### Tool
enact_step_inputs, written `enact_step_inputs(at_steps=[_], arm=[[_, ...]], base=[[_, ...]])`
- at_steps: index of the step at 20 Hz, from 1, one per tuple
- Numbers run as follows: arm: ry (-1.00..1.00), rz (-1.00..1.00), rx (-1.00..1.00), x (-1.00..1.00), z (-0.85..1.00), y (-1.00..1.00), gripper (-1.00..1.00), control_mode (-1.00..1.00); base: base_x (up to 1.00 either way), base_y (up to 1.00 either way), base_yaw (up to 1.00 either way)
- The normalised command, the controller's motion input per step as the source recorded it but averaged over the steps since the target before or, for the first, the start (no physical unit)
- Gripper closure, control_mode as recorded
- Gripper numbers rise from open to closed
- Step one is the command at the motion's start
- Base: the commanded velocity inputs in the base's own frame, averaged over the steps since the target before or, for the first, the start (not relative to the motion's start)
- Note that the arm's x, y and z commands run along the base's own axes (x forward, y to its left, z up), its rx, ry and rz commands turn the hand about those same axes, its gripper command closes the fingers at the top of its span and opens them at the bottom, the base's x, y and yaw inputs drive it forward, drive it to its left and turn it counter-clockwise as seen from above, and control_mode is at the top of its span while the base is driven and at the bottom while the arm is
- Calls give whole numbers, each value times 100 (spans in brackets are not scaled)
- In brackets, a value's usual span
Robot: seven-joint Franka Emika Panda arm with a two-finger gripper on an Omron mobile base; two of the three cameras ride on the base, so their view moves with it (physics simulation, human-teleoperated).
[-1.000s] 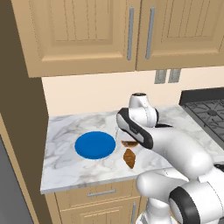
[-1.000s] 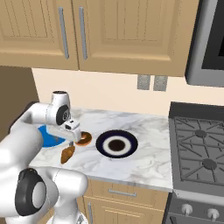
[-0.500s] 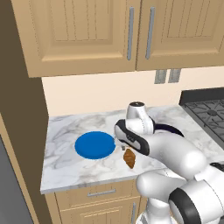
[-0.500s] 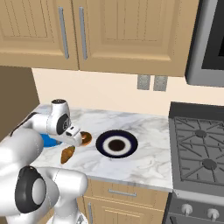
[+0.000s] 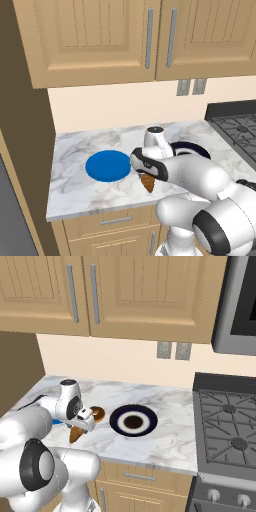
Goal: Place the pastries on the plates.
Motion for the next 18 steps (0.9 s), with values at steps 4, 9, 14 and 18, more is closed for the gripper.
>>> enact_step_inputs(at_steps=[4,9,14,18], arm=[[0,0,0,0,-25,4,-100,-100],[0,0,0,0,-13,4,-100,-100],[0,0,0,0,-4,0,-100,-100],[0,0,0,0,0,0,100,-100]], base=[[0,0,0],[0,0,0],[0,0,0],[0,0,0]])
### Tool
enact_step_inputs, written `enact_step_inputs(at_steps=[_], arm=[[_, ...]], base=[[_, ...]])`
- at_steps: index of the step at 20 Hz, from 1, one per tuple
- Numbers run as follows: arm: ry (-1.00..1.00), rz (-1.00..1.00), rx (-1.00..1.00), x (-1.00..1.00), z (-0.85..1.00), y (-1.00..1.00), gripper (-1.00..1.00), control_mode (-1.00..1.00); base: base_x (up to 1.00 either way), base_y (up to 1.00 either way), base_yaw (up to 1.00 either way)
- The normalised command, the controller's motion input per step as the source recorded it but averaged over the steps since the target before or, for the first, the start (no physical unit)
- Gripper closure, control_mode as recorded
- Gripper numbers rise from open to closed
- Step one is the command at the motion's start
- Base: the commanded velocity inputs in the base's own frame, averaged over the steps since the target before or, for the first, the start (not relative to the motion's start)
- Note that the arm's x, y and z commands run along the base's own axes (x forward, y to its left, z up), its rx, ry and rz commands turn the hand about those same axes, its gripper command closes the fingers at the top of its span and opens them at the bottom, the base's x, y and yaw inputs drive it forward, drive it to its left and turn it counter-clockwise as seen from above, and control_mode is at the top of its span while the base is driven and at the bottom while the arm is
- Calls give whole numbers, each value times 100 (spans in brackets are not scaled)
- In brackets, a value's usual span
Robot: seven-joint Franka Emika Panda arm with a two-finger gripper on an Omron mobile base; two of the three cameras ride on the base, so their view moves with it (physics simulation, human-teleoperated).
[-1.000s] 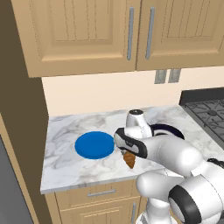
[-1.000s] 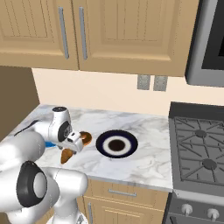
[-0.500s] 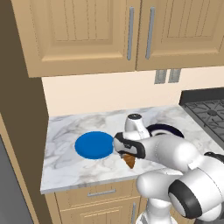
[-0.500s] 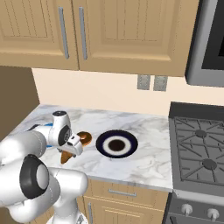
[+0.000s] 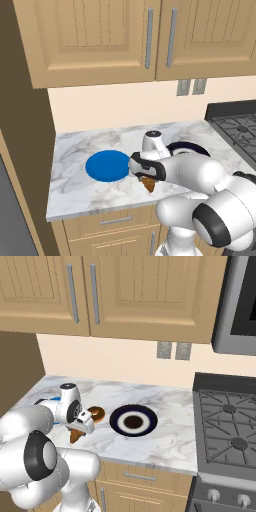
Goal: Place the pastries on the plates.
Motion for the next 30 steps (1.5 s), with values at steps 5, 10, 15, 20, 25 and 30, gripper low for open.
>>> enact_step_inputs(at_steps=[5,10,15,20,25,30], arm=[[0,0,0,0,0,0,100,-100],[-1,0,0,0,0,0,100,-100],[-2,0,-1,-10,8,1,100,-100],[-11,0,-1,-30,14,0,100,-100],[-11,0,0,-21,43,5,100,-100],[-12,0,0,-17,51,7,100,-100]], base=[[0,0,0],[0,0,0],[0,0,0],[0,0,0],[0,0,0],[0,0,0]])
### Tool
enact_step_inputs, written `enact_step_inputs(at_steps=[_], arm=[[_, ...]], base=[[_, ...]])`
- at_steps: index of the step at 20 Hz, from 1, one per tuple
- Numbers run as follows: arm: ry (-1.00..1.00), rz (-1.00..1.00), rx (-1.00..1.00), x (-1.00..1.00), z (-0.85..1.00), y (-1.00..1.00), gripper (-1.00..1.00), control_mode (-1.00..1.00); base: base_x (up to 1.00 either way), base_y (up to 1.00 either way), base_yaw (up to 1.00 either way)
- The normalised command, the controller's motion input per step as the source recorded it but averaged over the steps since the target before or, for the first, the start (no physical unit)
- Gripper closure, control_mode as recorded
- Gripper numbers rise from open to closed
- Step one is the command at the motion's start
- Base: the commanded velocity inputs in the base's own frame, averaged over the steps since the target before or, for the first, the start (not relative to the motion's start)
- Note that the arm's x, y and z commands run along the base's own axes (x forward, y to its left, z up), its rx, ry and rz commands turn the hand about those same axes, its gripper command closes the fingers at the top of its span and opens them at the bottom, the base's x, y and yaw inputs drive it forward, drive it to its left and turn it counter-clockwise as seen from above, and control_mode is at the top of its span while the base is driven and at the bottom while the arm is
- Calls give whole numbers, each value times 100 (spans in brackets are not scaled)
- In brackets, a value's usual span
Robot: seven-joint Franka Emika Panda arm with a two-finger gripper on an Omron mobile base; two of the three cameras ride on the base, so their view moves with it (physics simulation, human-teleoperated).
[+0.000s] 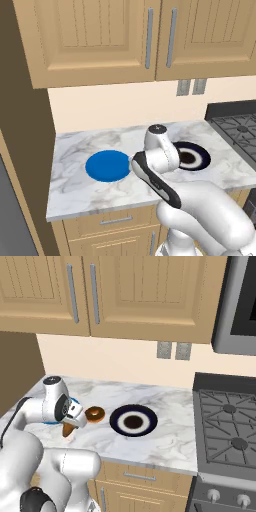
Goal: Place the pastries on the plates.
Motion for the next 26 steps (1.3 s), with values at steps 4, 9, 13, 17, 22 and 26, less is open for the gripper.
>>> enact_step_inputs(at_steps=[4,9,13,17,22,26], arm=[[-20,0,0,-1,52,15,100,-100],[-8,0,0,2,28,24,100,-100],[0,0,0,29,0,29,100,-100],[0,0,0,50,0,26,100,-100],[8,2,0,58,2,2,100,-100],[7,1,0,39,7,6,100,-100]], base=[[0,0,0],[0,0,0],[0,0,0],[0,0,0],[0,0,0],[0,0,0]])
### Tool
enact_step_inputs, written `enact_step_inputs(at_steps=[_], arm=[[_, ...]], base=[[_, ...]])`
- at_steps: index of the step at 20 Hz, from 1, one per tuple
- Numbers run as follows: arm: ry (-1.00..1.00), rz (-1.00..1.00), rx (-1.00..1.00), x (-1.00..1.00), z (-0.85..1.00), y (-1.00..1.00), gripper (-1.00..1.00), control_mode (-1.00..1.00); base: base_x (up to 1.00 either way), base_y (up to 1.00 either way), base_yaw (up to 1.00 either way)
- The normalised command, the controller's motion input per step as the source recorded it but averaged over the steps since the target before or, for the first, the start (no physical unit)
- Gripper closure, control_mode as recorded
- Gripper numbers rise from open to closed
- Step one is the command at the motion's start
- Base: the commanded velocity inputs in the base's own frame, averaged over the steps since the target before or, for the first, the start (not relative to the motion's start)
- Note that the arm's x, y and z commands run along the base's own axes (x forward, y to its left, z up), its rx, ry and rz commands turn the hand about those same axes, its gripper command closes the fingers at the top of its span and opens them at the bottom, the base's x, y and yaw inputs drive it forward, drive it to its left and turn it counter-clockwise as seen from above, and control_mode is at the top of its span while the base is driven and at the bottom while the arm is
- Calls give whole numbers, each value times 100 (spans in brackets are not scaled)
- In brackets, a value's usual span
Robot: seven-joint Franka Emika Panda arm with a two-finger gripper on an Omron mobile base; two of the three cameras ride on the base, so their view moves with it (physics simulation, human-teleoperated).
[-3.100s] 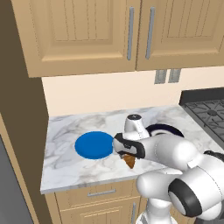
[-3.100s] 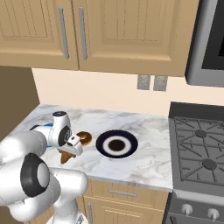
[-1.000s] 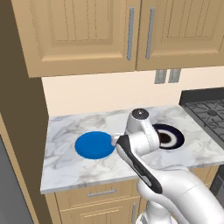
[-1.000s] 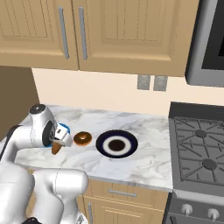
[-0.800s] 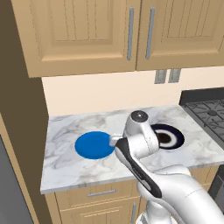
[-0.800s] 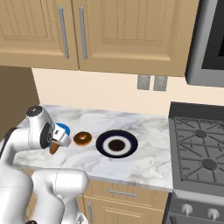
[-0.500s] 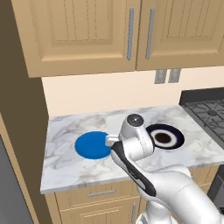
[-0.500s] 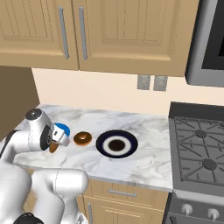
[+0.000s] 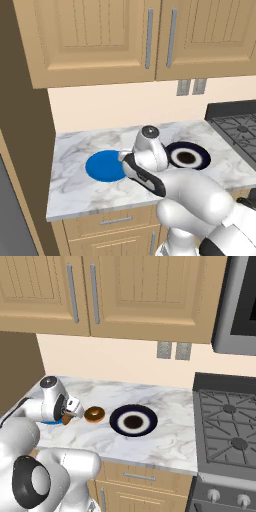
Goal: Place the pastries on the plates.
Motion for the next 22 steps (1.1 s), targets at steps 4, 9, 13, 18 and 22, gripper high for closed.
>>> enact_step_inputs(at_steps=[4,9,13,18,22], arm=[[0,2,0,-5,42,0,100,-100],[0,2,-1,0,25,21,100,-100],[0,0,0,1,0,21,100,-100],[-1,0,0,20,0,21,100,-100],[0,0,0,17,0,14,100,-100]], base=[[0,0,0],[0,0,0],[0,0,0],[0,0,0],[0,0,0]])
